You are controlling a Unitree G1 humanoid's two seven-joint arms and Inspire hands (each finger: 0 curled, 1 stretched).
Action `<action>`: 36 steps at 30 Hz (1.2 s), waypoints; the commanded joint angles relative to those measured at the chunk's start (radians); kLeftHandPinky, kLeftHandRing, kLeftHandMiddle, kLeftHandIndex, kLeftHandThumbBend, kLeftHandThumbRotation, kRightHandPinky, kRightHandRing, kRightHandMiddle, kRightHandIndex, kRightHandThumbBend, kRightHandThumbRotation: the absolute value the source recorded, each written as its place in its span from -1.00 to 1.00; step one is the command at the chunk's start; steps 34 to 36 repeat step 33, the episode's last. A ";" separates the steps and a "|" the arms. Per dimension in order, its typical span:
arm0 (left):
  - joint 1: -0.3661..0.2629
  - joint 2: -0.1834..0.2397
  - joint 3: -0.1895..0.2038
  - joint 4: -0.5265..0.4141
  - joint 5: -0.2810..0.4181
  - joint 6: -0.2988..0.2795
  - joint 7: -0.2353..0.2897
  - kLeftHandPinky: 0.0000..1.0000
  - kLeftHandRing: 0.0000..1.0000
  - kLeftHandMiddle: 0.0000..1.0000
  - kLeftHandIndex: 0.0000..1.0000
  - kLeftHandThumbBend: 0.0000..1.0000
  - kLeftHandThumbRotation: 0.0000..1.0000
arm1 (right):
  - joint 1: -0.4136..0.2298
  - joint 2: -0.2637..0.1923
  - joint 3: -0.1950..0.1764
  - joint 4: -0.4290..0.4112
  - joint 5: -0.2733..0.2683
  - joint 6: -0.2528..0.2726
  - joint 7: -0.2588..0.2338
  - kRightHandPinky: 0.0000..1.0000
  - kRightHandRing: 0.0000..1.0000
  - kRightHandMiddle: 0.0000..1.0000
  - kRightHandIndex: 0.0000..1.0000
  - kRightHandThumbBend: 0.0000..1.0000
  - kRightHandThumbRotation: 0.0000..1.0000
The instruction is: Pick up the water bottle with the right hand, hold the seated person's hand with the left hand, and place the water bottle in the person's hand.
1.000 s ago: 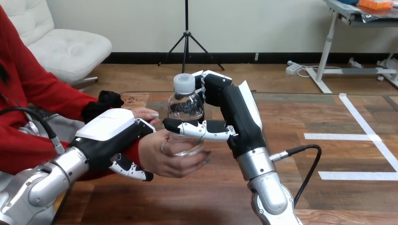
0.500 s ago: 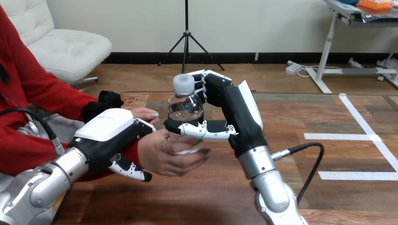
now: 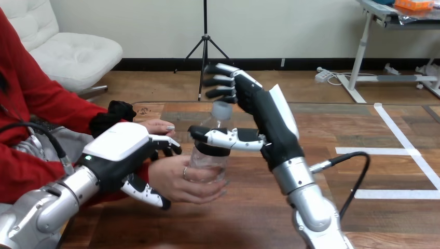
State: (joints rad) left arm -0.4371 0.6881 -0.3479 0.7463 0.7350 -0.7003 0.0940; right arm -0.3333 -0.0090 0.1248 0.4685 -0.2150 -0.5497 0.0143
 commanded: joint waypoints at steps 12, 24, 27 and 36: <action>-0.023 0.008 0.001 -0.007 0.028 0.008 0.070 0.99 1.00 1.00 1.00 1.00 0.36 | 0.030 -0.048 -0.008 -0.114 -0.011 0.037 -0.012 1.00 1.00 1.00 1.00 1.00 0.39; -0.028 0.004 -0.005 0.021 0.036 -0.010 0.122 1.00 1.00 1.00 1.00 1.00 0.52 | 0.049 -0.065 -0.014 -0.130 -0.033 0.043 -0.033 1.00 1.00 1.00 1.00 1.00 0.51; -0.028 0.004 -0.007 0.024 0.037 -0.007 0.128 1.00 1.00 1.00 1.00 1.00 0.57 | 0.054 -0.068 -0.015 -0.131 -0.022 0.039 -0.027 1.00 1.00 1.00 1.00 1.00 0.53; -0.029 -0.005 -0.011 0.046 0.038 -0.020 0.170 1.00 1.00 1.00 1.00 1.00 0.63 | 0.061 -0.072 -0.020 -0.128 -0.008 0.026 -0.027 1.00 1.00 1.00 1.00 1.00 0.53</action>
